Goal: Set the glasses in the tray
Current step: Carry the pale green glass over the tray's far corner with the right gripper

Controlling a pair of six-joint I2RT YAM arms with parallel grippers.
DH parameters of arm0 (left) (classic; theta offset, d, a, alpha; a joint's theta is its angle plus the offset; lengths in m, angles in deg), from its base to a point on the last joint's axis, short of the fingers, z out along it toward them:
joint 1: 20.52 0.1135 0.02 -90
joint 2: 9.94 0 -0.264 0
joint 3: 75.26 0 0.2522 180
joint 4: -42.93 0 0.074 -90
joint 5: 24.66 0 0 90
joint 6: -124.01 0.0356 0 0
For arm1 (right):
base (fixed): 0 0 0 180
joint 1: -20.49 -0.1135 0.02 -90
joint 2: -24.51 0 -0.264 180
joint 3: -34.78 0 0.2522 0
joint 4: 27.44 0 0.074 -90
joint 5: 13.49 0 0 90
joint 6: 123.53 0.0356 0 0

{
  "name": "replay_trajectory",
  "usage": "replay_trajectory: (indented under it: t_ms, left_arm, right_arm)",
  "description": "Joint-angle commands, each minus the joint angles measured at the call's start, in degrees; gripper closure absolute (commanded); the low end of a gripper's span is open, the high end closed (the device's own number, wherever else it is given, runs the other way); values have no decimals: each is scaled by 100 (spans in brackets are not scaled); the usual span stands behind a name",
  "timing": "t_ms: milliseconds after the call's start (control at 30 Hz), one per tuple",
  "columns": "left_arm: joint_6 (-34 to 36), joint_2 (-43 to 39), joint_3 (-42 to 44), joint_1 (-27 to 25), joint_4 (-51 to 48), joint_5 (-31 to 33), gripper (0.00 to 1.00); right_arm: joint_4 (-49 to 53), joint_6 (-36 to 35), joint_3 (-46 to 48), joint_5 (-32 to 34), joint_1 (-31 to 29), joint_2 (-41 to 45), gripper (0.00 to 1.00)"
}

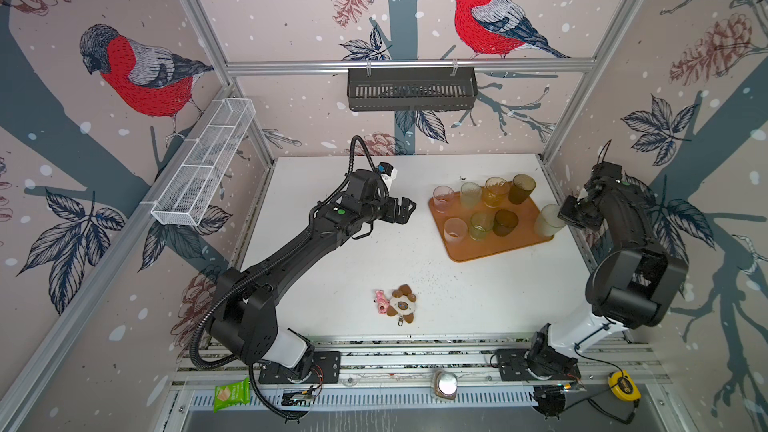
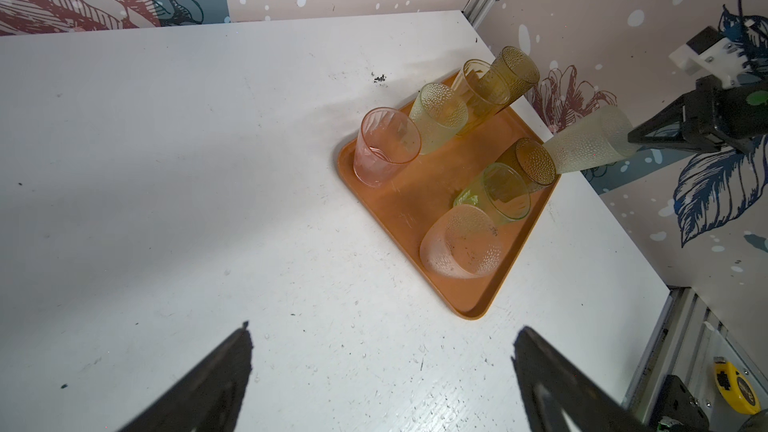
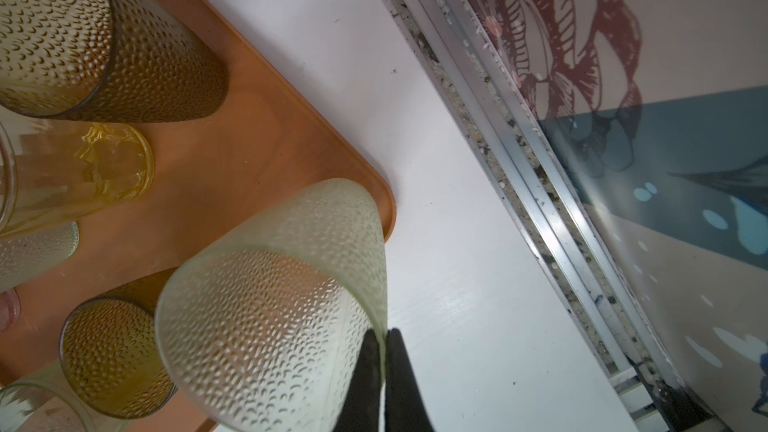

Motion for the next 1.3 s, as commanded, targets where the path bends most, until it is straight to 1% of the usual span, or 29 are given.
replay_trajectory:
  t_ms: [0,700,1267]
  left_arm:
    - [-137,0,18,-2,301,-108,2]
    - [-203,57,27,-232,270,112,2]
    - [-198,123,-47,-391,261,203,2]
  right_arm:
    - [-265,95,17,-89,-77,-64,100]
    - [-517,60,-172,-211,-155,-490,100]
    - [-518,18,-75,-192,-214,-453,99]
